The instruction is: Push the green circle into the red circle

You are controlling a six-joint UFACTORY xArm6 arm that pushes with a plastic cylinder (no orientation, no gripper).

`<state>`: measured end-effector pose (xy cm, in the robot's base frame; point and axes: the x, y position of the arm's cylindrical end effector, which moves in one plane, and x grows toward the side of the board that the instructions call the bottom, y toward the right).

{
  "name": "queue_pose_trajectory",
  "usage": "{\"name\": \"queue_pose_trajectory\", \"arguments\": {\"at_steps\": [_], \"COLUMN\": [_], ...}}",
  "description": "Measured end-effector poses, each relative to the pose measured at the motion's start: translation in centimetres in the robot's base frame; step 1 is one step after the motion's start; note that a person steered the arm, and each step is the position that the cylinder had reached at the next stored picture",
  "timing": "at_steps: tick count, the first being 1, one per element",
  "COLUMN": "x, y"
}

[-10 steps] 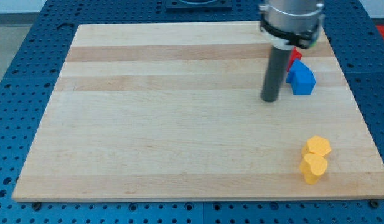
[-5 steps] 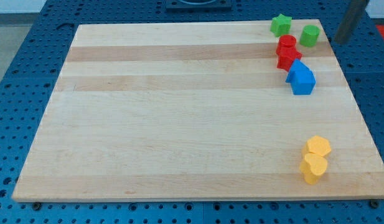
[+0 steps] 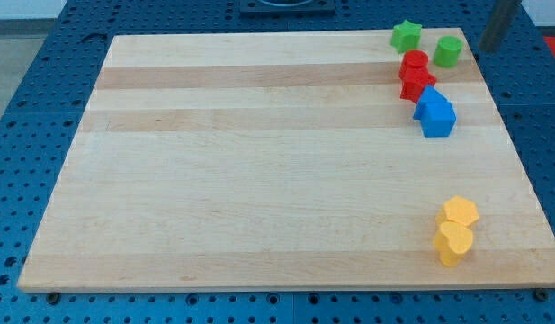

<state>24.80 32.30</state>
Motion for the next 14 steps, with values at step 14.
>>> {"name": "queue_pose_trajectory", "arguments": {"at_steps": [14], "x": [0.2], "y": [2.1]}}
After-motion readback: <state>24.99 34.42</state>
